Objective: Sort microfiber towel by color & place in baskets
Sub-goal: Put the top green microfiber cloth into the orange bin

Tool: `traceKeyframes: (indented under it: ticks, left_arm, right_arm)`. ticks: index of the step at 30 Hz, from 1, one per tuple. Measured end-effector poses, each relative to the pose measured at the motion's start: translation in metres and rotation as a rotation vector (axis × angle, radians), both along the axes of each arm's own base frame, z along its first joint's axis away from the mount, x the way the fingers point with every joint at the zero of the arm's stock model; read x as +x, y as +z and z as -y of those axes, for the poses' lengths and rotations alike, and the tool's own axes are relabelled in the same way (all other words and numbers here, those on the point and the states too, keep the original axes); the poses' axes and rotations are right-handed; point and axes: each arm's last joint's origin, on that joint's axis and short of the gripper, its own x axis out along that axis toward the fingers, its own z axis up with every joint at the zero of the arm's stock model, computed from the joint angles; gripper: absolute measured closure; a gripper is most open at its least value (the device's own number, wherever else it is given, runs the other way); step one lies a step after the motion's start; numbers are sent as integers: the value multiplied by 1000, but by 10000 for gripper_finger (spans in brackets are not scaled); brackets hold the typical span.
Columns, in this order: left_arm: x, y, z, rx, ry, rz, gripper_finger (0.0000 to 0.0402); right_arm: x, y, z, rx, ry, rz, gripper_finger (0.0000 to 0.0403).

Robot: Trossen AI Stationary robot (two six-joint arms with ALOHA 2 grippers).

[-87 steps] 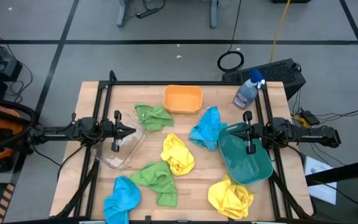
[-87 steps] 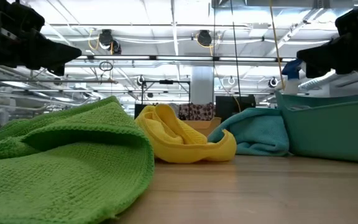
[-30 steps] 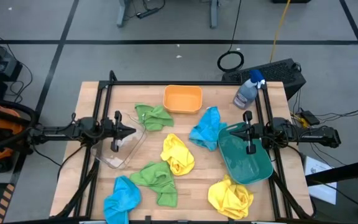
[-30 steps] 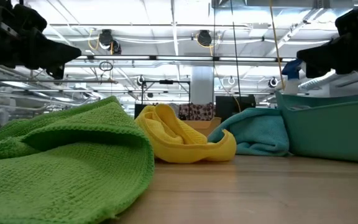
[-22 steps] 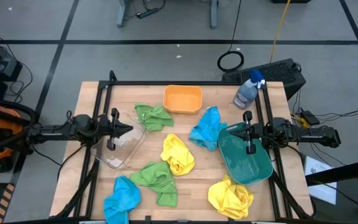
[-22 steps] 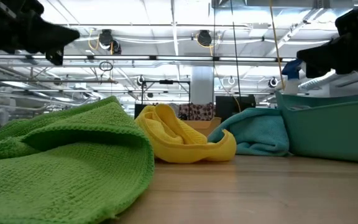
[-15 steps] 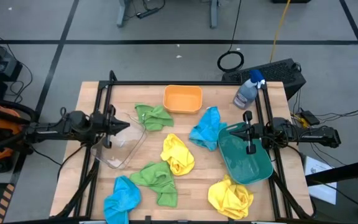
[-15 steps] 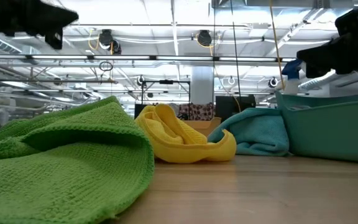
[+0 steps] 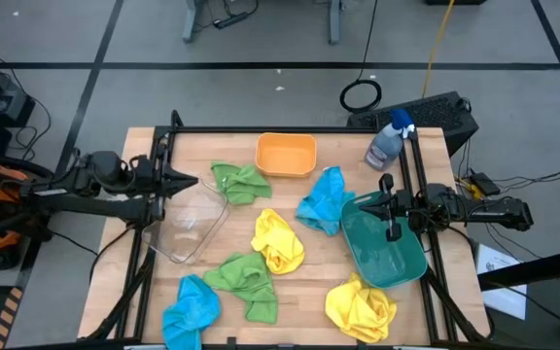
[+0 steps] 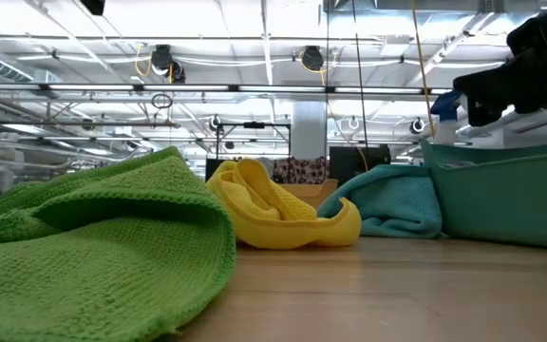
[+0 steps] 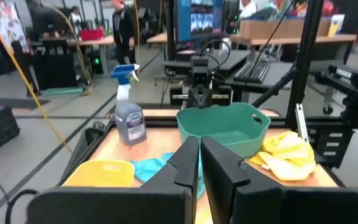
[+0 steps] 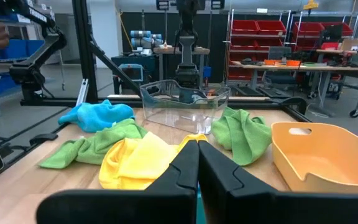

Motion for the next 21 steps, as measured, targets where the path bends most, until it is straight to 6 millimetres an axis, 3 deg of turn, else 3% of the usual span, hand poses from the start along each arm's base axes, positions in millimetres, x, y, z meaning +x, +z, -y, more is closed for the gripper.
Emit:
traceKeyframes:
  ticks: [10, 21]
  left_arm:
    - [20, 39, -3, 7, 94, -36, 375]
    - [63, 28, -3, 90, 75, -151, 375]
  right_arm:
    - [0, 0, 0, -7, 0, 0, 403]
    - [0, 1, 0, 28, 3, 6, 403]
